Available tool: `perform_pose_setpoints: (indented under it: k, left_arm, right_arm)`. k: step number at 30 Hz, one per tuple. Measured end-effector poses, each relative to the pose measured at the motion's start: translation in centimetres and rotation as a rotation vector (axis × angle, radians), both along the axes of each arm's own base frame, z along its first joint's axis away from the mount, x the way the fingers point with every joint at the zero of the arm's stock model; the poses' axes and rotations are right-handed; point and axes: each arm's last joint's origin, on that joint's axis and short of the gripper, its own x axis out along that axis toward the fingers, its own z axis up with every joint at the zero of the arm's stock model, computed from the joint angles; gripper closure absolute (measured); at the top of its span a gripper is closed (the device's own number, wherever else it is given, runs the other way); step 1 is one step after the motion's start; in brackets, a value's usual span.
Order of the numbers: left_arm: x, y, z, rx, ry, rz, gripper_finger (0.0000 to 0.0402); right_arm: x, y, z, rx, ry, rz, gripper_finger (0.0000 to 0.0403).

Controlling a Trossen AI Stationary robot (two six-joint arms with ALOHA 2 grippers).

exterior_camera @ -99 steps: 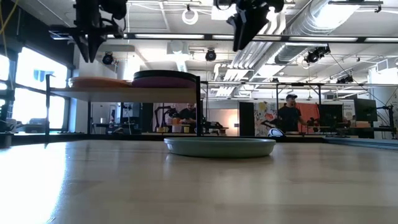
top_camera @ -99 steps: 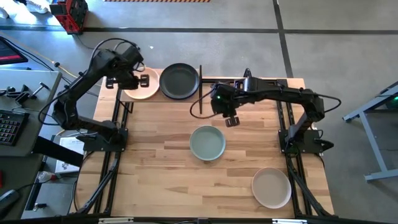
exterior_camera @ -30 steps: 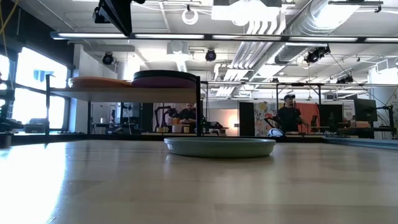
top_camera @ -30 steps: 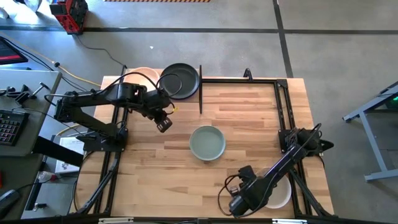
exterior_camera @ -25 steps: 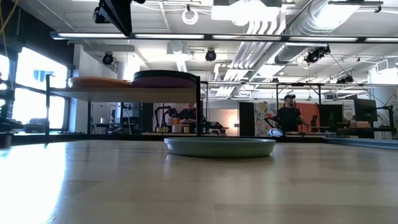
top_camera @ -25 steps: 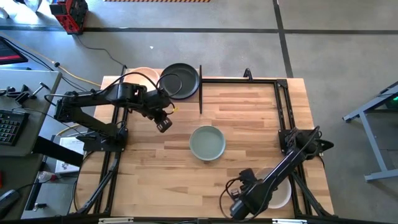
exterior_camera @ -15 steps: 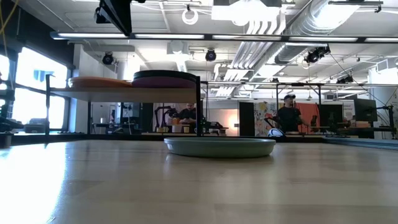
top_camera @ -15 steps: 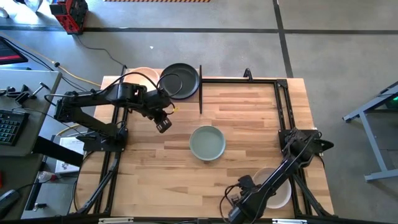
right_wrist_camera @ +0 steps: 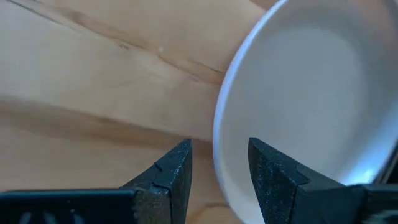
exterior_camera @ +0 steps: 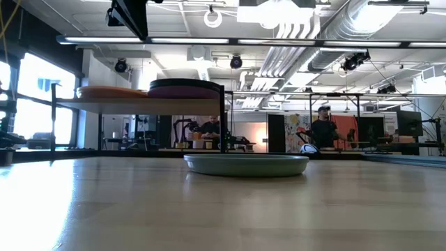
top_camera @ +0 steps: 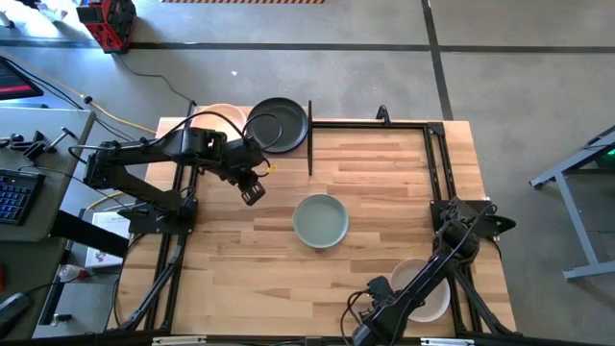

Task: Place and stack plates onto a shelf
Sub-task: Stack the gray plate on top of the light orange plate on the shelf

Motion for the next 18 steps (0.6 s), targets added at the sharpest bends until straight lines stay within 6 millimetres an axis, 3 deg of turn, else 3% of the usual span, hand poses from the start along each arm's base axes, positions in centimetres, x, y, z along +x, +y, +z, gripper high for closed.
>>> perform_pose_setpoints:
  k: [4, 12, 18]
  left_arm:
    - [0.0, 0.0, 0.0, 0.0, 0.0, 0.0, 0.0358]
    - [0.0, 0.0, 0.0, 0.0, 0.001, 0.0, 0.0358]
    - [0.0, 0.0, 0.0, 0.0, 0.0, 0.0, 0.0358]
  right_arm:
    - [-0.3, 0.0, -1.8, 0.067, 0.018, 0.009, 0.027]
    - [-0.3, -0.2, -2.1, 0.083, 0.026, 0.007, 0.0275]
    - [-0.3, -0.2, -2.2, 0.09, 0.022, 0.006, 0.0341]
